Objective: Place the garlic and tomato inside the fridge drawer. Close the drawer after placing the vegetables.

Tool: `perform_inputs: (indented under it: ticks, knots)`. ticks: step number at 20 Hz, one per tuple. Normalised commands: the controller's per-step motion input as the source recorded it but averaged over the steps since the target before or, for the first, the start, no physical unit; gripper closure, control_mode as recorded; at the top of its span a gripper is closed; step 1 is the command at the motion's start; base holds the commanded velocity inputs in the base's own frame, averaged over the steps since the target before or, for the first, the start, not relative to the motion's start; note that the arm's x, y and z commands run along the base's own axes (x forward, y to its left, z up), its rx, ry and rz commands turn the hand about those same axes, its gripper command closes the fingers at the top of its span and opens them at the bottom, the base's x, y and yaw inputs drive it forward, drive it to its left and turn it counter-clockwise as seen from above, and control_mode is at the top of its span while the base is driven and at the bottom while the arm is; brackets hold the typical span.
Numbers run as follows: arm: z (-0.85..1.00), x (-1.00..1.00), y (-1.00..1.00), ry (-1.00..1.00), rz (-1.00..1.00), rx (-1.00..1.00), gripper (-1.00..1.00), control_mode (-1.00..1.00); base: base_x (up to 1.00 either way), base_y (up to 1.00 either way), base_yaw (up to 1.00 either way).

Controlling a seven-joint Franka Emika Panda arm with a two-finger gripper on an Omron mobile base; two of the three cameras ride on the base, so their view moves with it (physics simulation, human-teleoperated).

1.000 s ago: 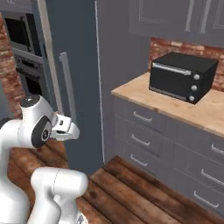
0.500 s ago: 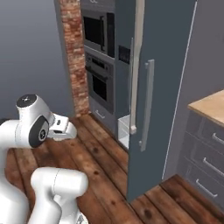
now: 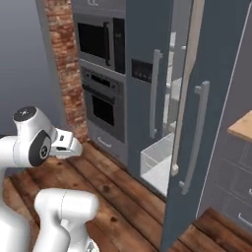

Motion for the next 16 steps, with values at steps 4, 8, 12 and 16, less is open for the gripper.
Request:
perform_inputs:
  ticks: [4,8,12,16]
  knots:
    - [0.0,0.0,0.0,0.0,0.0,0.0,1.0,1.0,1.0,0.96,-0.51]
    - [0.0,0.0,0.0,0.0,0.0,0.0,1.0,1.0,1.0,0.85,-0.61]
    - [0.0,0.0,0.0,0.0,0.0,0.0,1.0,1.0,0.64,0.61,-0.68]
    - [0.0,0.0,0.0,0.0,0.0,0.0,1.0,1.0,0.74,0.84,-0.67]
